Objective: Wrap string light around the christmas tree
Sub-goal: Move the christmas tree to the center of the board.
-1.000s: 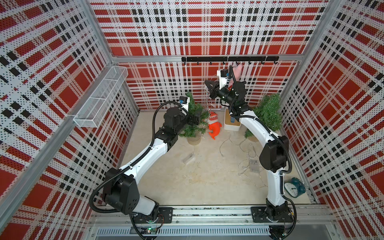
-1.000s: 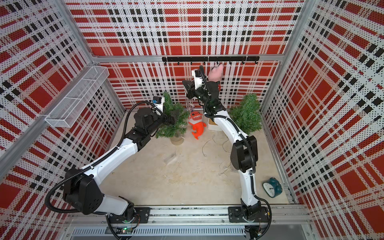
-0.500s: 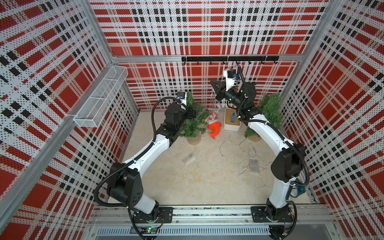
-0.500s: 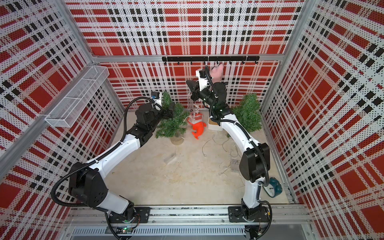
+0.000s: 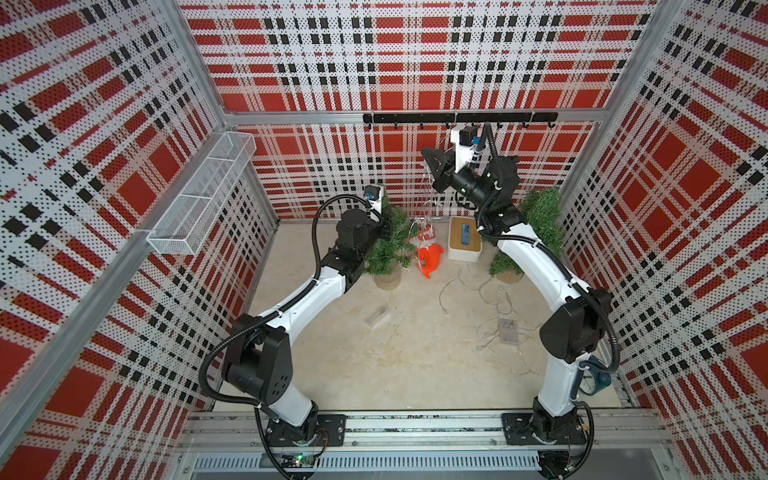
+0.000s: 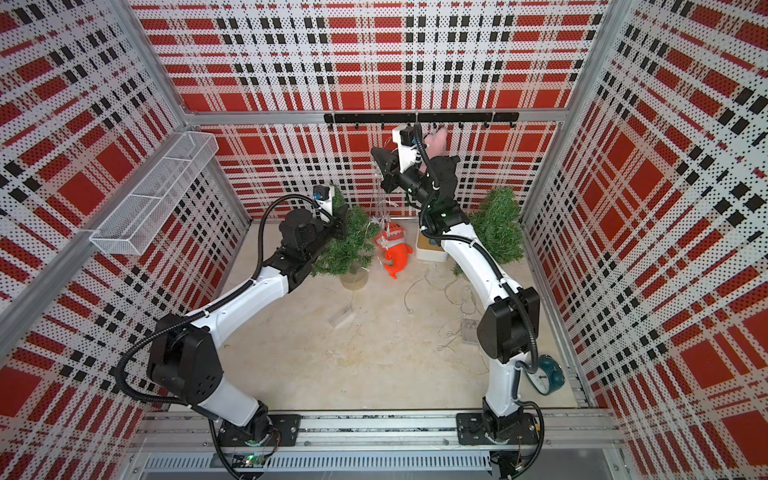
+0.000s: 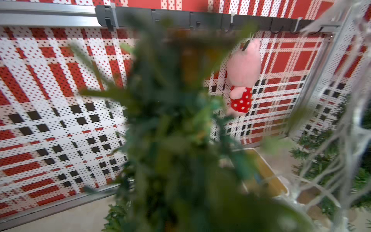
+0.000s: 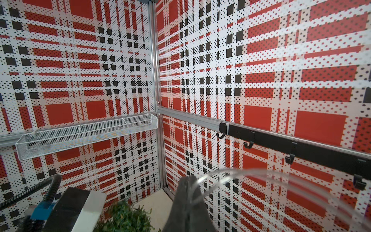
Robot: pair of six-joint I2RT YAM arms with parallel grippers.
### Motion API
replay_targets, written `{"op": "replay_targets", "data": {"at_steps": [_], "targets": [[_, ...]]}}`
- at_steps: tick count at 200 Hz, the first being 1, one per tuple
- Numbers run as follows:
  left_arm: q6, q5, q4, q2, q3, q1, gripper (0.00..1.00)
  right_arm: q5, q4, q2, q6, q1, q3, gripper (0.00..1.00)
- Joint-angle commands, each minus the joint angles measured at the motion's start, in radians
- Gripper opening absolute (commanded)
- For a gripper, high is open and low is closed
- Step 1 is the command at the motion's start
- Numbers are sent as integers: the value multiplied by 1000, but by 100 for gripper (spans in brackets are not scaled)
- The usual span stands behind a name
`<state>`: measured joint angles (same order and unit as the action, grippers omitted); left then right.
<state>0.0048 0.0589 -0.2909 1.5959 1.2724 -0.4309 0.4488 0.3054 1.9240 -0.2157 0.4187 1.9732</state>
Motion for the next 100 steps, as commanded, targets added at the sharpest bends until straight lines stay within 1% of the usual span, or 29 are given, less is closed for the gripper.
{"op": "replay_targets", "data": {"at_steps": [1,9,41,57,86,100], "targets": [[59,-45,25,-53,-2,1,6,25,34,60,-33,4,32,0],[53,-69,44,-67,2,2,0,29,38,72,-40,4,42,0],[44,-143,175,-82,44,-12,0,36,54,90,-48,6,55,0],[37,-176,234,-87,65,-15,0,32,40,85,-21,9,54,0],[39,-175,344,-88,130,-13,0,17,2,66,27,12,59,0],[41,-130,381,-89,151,-12,0,0,-44,55,59,13,72,0]]}}
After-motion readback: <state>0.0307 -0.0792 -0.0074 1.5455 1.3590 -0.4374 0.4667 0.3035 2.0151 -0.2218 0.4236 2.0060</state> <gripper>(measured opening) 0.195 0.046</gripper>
